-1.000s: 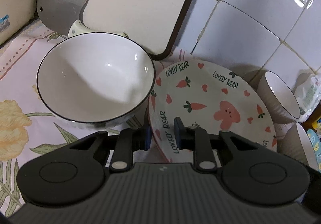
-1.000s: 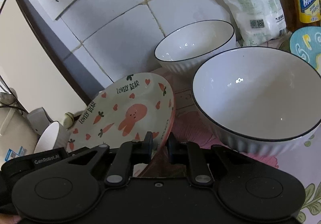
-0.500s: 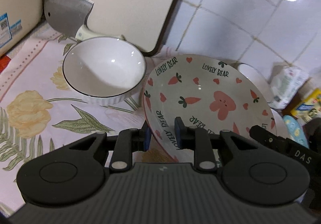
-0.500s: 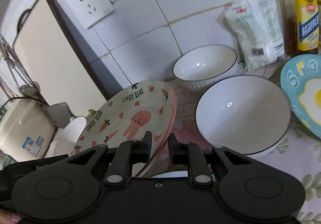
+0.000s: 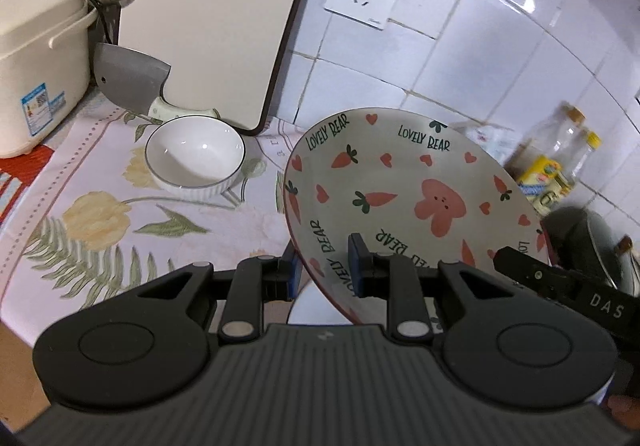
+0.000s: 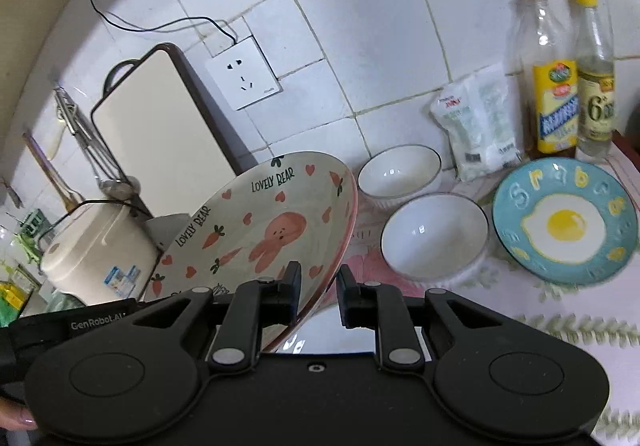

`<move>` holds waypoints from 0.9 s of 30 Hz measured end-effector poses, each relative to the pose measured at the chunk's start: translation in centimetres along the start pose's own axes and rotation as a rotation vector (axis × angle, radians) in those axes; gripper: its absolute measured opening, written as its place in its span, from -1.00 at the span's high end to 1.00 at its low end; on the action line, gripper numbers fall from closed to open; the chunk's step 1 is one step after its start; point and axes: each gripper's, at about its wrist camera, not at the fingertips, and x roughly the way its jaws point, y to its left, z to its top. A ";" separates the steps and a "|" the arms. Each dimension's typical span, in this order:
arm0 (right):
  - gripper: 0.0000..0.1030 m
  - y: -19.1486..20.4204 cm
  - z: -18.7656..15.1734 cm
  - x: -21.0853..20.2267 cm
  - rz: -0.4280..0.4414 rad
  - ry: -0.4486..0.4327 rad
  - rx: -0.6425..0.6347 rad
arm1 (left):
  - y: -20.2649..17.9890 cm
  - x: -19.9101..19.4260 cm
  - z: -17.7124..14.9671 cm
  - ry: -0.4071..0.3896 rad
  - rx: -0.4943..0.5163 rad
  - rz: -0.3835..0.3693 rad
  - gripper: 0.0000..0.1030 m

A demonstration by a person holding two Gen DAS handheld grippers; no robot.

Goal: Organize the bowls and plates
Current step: 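Lift the bunny plate with both grippers and carry it over the white plate, then lower the bunny plate into the white plate and open both grippers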

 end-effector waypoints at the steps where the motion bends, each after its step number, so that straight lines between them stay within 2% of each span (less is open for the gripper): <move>1: 0.55 -0.1 -0.3 -0.7 0.009 0.004 0.017 | -0.2 -0.6 -0.4 0.002 0.004 0.001 0.58; 7: 0.53 -0.5 -2.6 -4.1 -0.002 0.023 0.025 | -1.1 -2.8 -3.2 0.044 0.016 -0.012 0.58; 15: 0.53 -2.6 -5.2 -6.1 -0.040 0.075 0.043 | -2.1 -2.3 -6.5 0.123 0.038 -0.046 0.58; 20: 0.53 -4.1 -6.4 -6.1 -0.060 0.114 0.075 | -2.5 -1.1 -8.0 0.161 0.050 -0.055 0.58; 23: 0.53 -5.0 -6.7 -5.4 -0.078 0.146 0.106 | -2.0 0.2 -8.7 0.190 0.020 -0.077 0.58; 27: 0.53 -5.6 -7.4 -4.5 -0.097 0.171 0.104 | -1.7 1.6 -9.9 0.229 0.012 -0.064 0.58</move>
